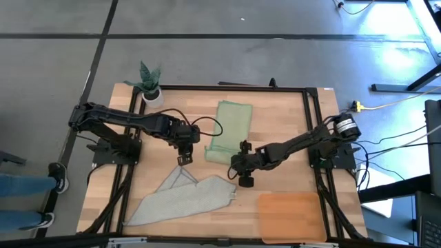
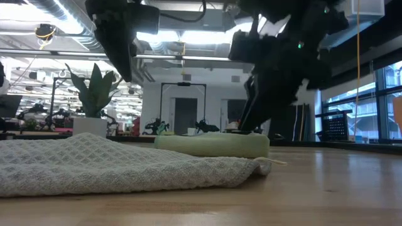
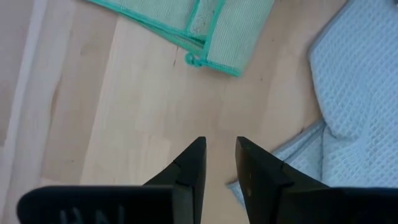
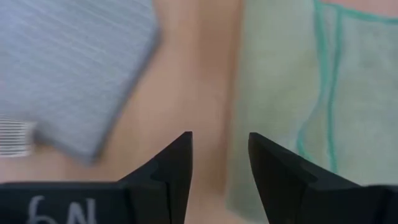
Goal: Roll microfiber towels into tight, uniform cylinder then place into a basket
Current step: Roll the green microfiber towel
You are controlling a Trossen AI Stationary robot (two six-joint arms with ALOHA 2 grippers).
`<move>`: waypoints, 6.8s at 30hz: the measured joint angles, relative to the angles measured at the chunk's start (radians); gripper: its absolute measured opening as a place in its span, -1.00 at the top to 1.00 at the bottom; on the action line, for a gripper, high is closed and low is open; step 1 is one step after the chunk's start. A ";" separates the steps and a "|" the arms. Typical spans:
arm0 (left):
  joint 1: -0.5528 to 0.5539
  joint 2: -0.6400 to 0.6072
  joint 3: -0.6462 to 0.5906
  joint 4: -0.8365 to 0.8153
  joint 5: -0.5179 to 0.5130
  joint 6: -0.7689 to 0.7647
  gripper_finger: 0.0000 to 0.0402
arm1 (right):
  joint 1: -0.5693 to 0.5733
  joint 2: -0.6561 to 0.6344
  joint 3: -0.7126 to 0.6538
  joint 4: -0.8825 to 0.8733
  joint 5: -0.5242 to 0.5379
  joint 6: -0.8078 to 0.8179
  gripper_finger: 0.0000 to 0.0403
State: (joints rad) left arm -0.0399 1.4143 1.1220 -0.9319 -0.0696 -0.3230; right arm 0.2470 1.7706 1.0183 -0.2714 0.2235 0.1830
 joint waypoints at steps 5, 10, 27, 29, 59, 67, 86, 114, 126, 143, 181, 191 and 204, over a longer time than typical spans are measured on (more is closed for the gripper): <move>0.000 0.000 0.000 0.000 0.000 -0.009 0.61 | -0.008 0.019 0.001 0.020 0.054 -0.005 0.22; 0.000 0.000 0.000 0.000 0.000 -0.011 0.61 | -0.009 0.021 -0.025 0.030 0.056 -0.005 0.22; 0.000 0.000 0.000 0.001 0.000 -0.010 0.61 | -0.009 0.021 -0.101 0.038 0.055 0.134 0.22; 0.000 0.000 0.000 0.001 0.000 -0.010 0.61 | -0.009 0.021 -0.101 0.037 0.055 0.141 0.22; -0.003 0.001 0.000 0.023 0.000 -0.007 0.61 | -0.063 0.030 -0.067 0.053 -0.221 0.359 0.94; -0.043 0.001 0.000 0.052 0.000 0.071 0.61 | -0.147 0.030 -0.050 0.062 -0.361 0.416 0.96; -0.104 0.006 0.000 0.090 -0.079 0.091 0.61 | -0.321 0.028 -0.048 0.135 -0.681 0.472 0.96; -0.133 0.008 -0.115 0.248 -0.079 0.090 0.61 | -0.408 -0.093 -0.047 -0.018 -0.599 0.701 0.95; -0.133 0.008 -0.115 0.248 -0.079 0.090 0.61 | -0.436 -0.056 -0.047 -0.041 -0.688 0.765 0.96; -0.133 0.008 -0.115 0.254 -0.079 0.090 0.61 | -0.484 -0.056 -0.048 -0.189 -0.601 0.833 0.96; -0.133 0.007 -0.115 0.254 -0.079 0.091 0.61 | -0.577 -0.055 -0.048 -0.143 -0.742 0.837 0.34; -0.133 0.007 -0.115 0.254 -0.079 0.091 0.61 | -0.606 -0.108 -0.047 -0.139 -0.558 0.864 0.34; -0.133 0.007 -0.115 0.256 -0.079 0.090 0.61 | -0.333 -0.209 -0.047 0.025 -0.522 0.785 0.34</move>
State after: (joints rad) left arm -0.1726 1.4212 1.0065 -0.6762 -0.1484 -0.2333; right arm -0.0859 1.5620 0.9710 -0.2463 -0.2987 0.9682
